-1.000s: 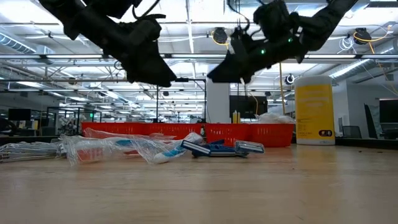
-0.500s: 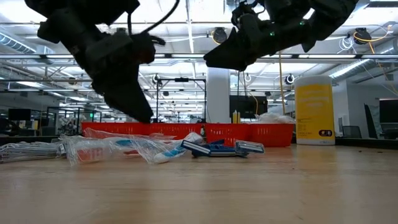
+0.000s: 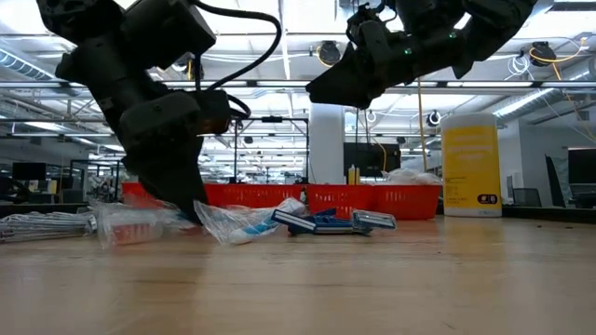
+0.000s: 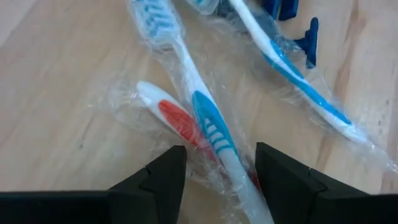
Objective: Pick & Place Travel size toiletries
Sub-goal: Put the left blue toothbrush into the vertical left red bin
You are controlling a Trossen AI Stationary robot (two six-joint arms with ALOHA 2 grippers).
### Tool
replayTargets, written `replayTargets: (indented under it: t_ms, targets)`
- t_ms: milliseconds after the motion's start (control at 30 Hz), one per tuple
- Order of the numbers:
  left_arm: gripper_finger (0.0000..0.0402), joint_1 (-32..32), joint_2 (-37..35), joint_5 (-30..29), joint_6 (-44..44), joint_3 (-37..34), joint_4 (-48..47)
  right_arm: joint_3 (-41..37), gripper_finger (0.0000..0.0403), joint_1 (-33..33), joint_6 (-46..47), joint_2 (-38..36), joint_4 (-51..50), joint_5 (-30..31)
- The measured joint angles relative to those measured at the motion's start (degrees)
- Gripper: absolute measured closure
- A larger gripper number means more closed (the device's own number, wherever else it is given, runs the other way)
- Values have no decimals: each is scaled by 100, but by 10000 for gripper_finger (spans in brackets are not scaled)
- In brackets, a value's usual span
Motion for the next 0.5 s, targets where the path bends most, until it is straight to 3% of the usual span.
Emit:
replayTargets:
  t_ms: [100,267,500]
  targets:
    - [266,2,-38,127,-32,-7,-14,-36,225,0,-2,0,6,0]
    - [382,4,-186,501,-10,-7,-58,-145,232,-2,-11,0,31,1]
    - [393,-11,-714,450,295,-9,19,-302,232,-4,0,0,247,2]
